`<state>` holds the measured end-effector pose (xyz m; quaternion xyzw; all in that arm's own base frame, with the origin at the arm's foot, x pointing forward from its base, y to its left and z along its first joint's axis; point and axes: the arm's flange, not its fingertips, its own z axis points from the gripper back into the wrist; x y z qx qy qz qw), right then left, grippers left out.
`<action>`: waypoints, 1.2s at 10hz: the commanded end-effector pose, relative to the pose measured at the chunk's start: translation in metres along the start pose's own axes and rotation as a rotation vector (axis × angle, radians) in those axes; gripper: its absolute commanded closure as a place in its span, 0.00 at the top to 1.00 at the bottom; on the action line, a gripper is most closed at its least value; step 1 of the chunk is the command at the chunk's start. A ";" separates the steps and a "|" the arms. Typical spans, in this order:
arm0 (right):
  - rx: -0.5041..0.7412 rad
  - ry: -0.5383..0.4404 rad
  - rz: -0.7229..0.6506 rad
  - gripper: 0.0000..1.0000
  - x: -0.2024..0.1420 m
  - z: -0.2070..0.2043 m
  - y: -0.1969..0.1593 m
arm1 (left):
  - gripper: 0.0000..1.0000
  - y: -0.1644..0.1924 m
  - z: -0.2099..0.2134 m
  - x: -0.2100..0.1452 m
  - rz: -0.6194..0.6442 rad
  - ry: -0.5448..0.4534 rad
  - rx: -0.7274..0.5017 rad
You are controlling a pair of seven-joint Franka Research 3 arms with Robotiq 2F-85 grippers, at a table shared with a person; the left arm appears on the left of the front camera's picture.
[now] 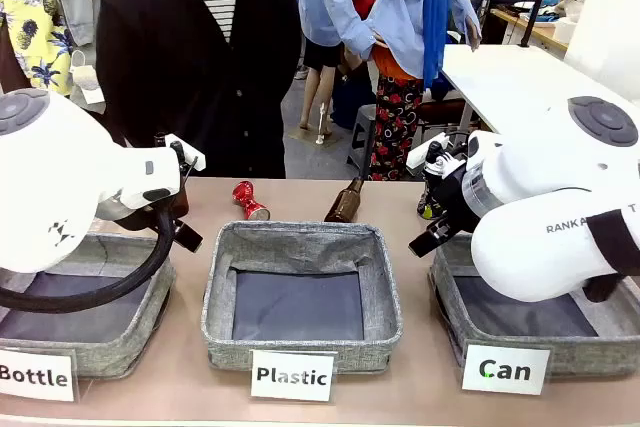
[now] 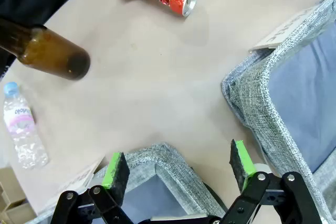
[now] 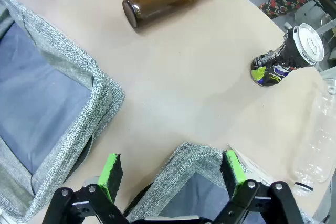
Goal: Sort the can waste into the basket.
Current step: Pick up the can waste from the table and place it in the right Fabric basket.
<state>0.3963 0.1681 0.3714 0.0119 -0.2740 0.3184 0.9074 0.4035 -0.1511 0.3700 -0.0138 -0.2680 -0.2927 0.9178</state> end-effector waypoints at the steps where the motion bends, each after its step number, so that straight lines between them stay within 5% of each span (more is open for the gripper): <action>1: 0.000 0.000 0.000 1.00 0.000 0.000 0.000 | 1.00 0.000 0.000 0.000 0.000 0.000 0.000; 12: 0.000 0.000 0.000 1.00 0.000 0.000 0.000 | 1.00 0.000 0.000 0.000 0.000 0.000 0.000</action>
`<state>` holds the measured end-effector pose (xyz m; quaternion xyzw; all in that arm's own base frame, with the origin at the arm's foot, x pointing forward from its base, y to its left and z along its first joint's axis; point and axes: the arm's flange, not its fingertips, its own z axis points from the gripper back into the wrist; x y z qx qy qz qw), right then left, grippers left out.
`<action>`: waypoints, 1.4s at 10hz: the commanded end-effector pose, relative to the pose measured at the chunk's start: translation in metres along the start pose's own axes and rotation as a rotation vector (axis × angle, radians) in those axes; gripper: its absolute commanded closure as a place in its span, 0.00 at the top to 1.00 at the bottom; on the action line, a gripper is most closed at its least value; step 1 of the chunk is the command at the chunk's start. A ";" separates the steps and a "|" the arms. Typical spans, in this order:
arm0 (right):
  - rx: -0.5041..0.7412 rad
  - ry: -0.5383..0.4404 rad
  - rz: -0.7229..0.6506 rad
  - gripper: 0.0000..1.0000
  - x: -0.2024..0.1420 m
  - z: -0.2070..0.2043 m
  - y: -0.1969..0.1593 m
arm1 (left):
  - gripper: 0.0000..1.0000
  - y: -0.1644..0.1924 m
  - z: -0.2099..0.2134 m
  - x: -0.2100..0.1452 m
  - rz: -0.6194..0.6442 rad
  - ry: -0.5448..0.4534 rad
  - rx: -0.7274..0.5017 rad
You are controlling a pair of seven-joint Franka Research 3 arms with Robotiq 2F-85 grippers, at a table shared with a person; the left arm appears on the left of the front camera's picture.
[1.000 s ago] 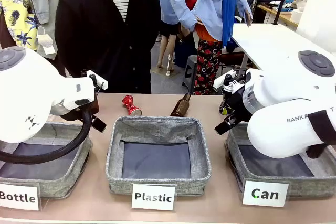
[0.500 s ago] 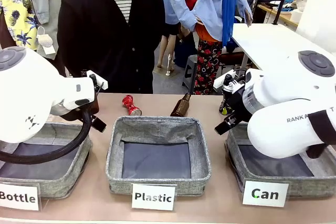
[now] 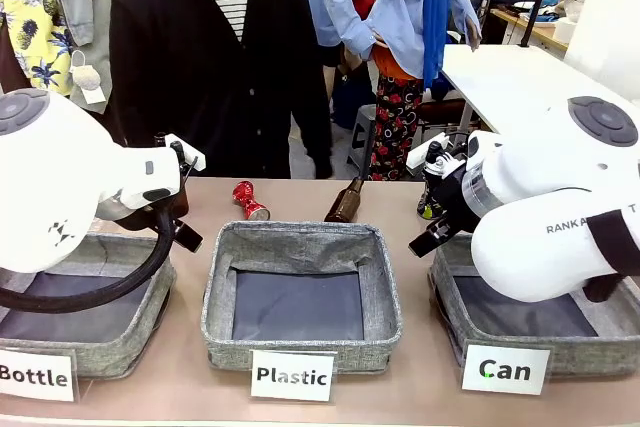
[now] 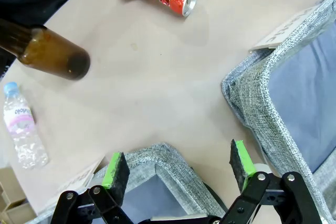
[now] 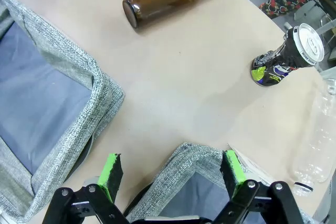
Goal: Sort the can waste into the basket.
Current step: Pick up the can waste from the table and place it in the right Fabric basket.
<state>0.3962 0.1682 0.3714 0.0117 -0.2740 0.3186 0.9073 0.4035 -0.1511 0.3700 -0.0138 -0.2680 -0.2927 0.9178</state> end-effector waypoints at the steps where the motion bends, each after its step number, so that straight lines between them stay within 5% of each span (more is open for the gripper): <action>1: 0.000 0.000 -0.001 1.00 0.000 0.000 0.000 | 1.00 0.000 0.000 0.000 0.000 0.000 0.000; 5: 0.000 0.000 0.000 1.00 0.000 0.000 0.000 | 1.00 0.000 0.000 0.000 0.000 0.000 0.000; 6: 0.064 -0.067 -0.097 1.00 0.007 0.027 -0.008 | 1.00 0.006 0.027 -0.006 -0.034 -0.004 0.067; 9: 0.166 -0.055 -0.343 1.00 0.009 0.136 -0.039 | 1.00 0.017 0.131 -0.023 0.019 -0.115 -0.084; 11: 0.336 -0.026 -0.393 1.00 -0.030 0.168 -0.075 | 1.00 0.033 0.178 -0.070 0.015 -0.212 -0.245; 14: 0.569 -0.212 -0.734 1.00 -0.138 0.179 -0.161 | 1.00 0.132 0.215 -0.182 0.270 -0.392 -0.453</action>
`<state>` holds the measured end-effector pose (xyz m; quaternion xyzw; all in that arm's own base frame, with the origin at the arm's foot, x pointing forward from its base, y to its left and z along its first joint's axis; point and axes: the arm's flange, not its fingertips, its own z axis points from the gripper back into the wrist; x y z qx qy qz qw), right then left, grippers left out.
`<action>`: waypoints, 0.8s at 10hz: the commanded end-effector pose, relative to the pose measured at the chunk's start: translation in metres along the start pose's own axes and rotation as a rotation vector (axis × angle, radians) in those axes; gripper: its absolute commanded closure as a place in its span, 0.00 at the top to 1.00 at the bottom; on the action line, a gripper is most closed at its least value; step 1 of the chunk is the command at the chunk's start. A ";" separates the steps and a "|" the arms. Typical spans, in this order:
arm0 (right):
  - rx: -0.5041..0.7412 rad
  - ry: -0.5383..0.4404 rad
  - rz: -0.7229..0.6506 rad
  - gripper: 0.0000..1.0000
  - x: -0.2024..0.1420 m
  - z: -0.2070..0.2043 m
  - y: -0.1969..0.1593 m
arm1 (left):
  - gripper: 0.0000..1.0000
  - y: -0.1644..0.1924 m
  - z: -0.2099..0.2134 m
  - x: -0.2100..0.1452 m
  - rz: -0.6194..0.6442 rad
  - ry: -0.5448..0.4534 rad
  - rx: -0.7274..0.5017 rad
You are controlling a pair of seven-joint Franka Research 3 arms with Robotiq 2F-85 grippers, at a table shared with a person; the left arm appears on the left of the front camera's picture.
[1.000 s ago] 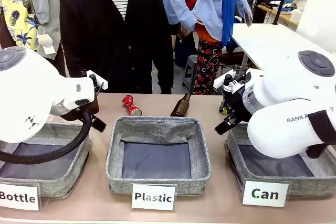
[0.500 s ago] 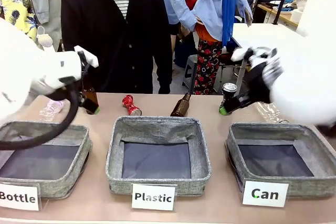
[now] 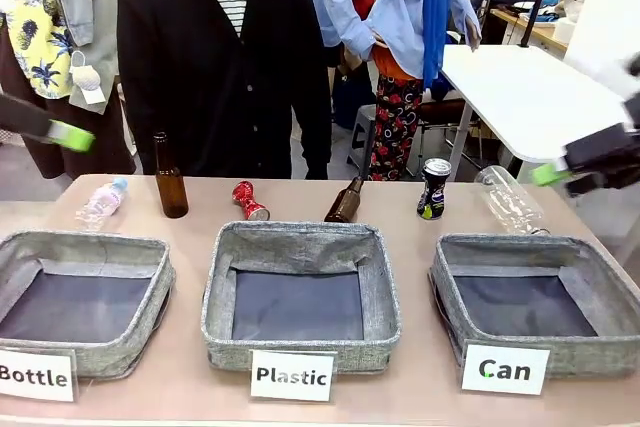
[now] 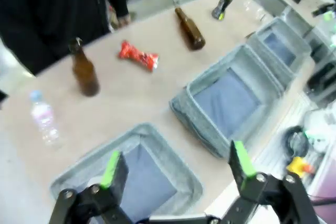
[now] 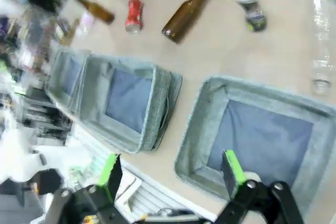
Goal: Sort the can waste into the basket.
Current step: Pick up the can waste from the table and place it in the right Fabric basket.
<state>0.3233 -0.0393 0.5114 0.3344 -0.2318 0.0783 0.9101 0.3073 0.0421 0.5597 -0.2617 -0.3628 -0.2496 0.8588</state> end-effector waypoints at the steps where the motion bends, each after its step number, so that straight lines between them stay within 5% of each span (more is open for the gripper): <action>1: 0.192 -0.131 -0.184 1.00 -0.041 0.015 -0.079 | 1.00 0.059 0.040 -0.145 0.270 -0.149 -0.068; 3: 0.314 -0.256 -0.396 1.00 -0.068 0.022 -0.146 | 1.00 0.108 0.027 -0.205 0.541 -0.331 -0.249; 5: 0.282 -0.370 -0.604 1.00 -0.079 0.022 -0.183 | 1.00 0.101 -0.025 -0.215 0.688 -0.438 -0.381; 6: 0.276 -0.265 -0.452 1.00 -0.067 0.050 -0.164 | 1.00 0.142 0.083 -0.195 0.550 -0.314 -0.238; 8: 0.276 -0.265 -0.452 1.00 -0.067 0.050 -0.164 | 1.00 0.142 0.083 -0.195 0.550 -0.314 -0.238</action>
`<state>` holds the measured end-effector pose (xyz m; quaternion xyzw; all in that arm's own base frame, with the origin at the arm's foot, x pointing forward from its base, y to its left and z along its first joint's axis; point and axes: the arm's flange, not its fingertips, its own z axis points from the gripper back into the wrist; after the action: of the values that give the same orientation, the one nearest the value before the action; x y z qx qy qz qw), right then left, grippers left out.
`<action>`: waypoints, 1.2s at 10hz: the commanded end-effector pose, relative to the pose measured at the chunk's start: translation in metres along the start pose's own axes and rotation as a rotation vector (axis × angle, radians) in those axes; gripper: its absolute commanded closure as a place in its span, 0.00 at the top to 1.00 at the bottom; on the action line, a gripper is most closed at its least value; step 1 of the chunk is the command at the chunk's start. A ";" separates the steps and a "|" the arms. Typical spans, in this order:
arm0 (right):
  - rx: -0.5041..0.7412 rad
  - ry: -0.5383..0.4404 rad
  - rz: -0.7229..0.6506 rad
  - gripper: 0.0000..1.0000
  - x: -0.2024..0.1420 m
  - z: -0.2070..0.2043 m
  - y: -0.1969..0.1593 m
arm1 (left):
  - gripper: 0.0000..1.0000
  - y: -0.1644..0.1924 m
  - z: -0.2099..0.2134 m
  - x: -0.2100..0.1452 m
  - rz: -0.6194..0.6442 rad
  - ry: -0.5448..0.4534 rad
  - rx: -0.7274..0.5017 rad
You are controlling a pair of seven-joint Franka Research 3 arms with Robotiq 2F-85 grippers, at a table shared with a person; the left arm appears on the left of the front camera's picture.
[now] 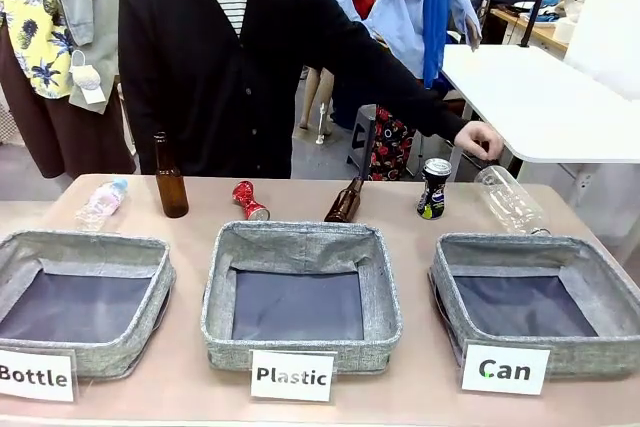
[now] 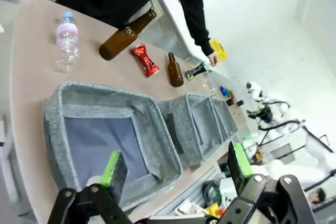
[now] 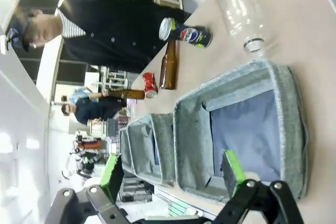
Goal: Sort the can waste into the basket.
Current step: Pick up the can waste from the table and place it in the right Fabric basket.
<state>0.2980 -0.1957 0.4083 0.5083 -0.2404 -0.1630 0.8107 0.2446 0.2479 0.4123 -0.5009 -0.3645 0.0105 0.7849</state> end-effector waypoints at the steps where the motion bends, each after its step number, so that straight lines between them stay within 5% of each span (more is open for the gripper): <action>1: 0.010 -0.001 0.055 1.00 0.000 0.006 0.010 | 1.00 -0.014 0.007 -0.001 -0.049 0.004 0.021; 3: -0.009 0.018 0.020 1.00 0.000 -0.001 0.010 | 1.00 -0.014 0.007 -0.001 -0.049 0.004 0.021; 6: -0.328 -0.009 0.417 1.00 0.045 -0.103 0.087 | 1.00 -0.014 0.007 -0.001 -0.049 0.004 0.021; 8: -0.417 0.046 0.497 1.00 0.057 -0.157 0.101 | 1.00 -0.014 0.007 -0.001 -0.049 0.004 0.021; 9: -0.383 0.026 0.503 1.00 0.054 -0.140 0.097 | 1.00 -0.014 0.007 -0.001 -0.049 0.004 0.021; 10: -0.232 0.072 0.503 1.00 0.044 -0.095 0.094 | 1.00 -0.014 0.007 -0.001 -0.049 0.004 0.021; 12: -0.134 0.037 0.417 1.00 0.026 -0.001 0.055 | 1.00 -0.014 0.007 -0.001 -0.049 0.004 0.021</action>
<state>0.3593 -0.1366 0.4645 0.3633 -0.3160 0.0099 0.8764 0.2334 0.2450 0.4228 -0.4835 -0.3650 0.0034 0.7956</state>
